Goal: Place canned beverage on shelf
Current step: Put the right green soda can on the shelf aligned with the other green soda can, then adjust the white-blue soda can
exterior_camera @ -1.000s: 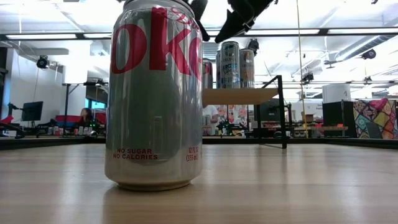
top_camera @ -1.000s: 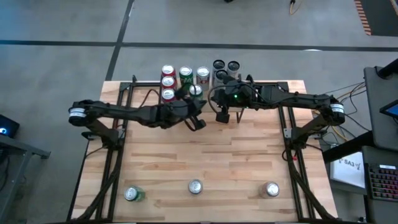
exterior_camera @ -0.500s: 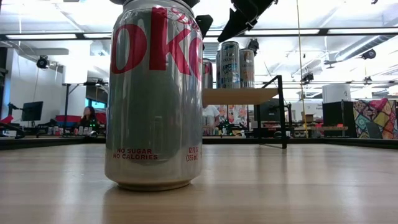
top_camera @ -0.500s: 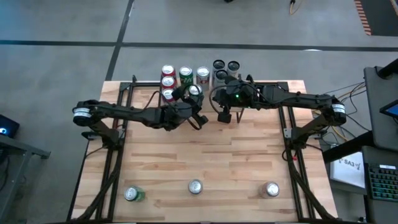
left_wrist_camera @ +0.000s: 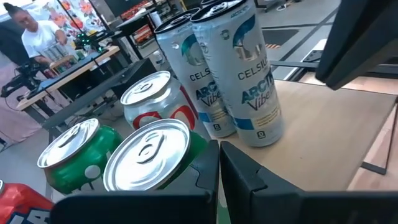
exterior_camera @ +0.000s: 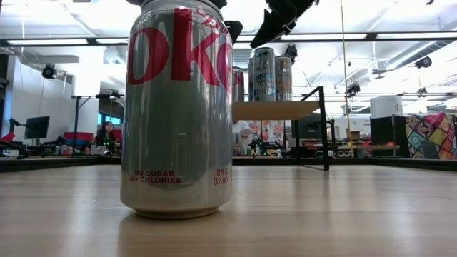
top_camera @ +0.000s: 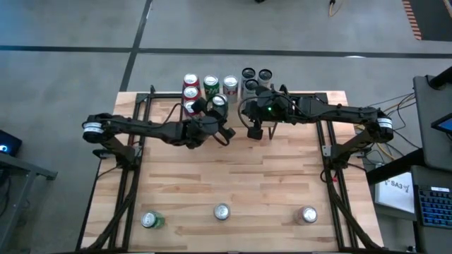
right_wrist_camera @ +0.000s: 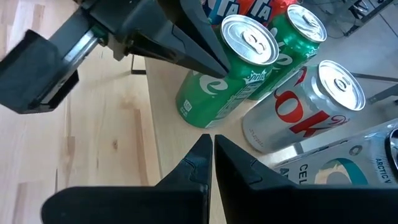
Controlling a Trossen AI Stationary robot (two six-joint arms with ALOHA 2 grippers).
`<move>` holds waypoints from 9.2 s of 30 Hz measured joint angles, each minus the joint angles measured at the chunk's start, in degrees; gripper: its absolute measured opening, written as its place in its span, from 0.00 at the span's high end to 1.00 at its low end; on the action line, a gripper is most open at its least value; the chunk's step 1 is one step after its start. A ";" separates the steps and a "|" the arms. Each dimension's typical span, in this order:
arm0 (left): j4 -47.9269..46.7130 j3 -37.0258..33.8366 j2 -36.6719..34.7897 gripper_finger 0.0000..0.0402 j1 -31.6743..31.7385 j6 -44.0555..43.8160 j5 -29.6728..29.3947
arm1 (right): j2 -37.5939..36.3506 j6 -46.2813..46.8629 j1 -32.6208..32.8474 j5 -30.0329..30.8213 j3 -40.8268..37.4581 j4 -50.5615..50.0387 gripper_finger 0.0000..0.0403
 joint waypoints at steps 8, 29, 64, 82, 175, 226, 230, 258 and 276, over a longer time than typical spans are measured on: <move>0.92 -0.02 -0.33 1.00 -1.10 -1.46 4.39 | 0.00 0.67 0.00 0.00 0.01 -1.10 0.98; -1.82 -0.04 -2.75 1.00 -1.88 -1.16 -3.88 | 0.28 2.27 0.00 -0.07 -0.31 -0.05 0.98; 7.30 -25.66 -40.92 1.00 -3.76 11.02 12.22 | 7.21 4.89 -1.37 0.11 0.72 13.22 0.98; 4.48 -27.28 -45.17 1.00 -4.09 13.52 13.68 | 13.31 7.34 -2.02 17.44 32.26 -6.39 0.98; 2.99 -28.04 -46.64 1.00 -4.09 14.71 13.66 | 27.08 29.76 -18.54 8.96 49.88 -36.72 0.98; 2.56 -28.06 -46.61 1.00 -4.08 14.75 13.66 | 29.05 28.51 -16.26 8.94 51.55 -35.40 0.98; 2.56 -28.06 -46.61 1.00 -4.09 14.75 13.66 | 29.05 28.19 -16.26 8.78 51.56 -35.43 0.98; 2.62 -28.06 -46.61 1.00 -4.09 14.75 13.65 | 28.98 27.69 -14.92 8.94 52.81 -33.96 0.98; 2.89 -28.06 -46.61 1.00 -4.09 14.75 13.65 | 31.69 27.06 -14.49 5.88 53.35 -31.32 0.98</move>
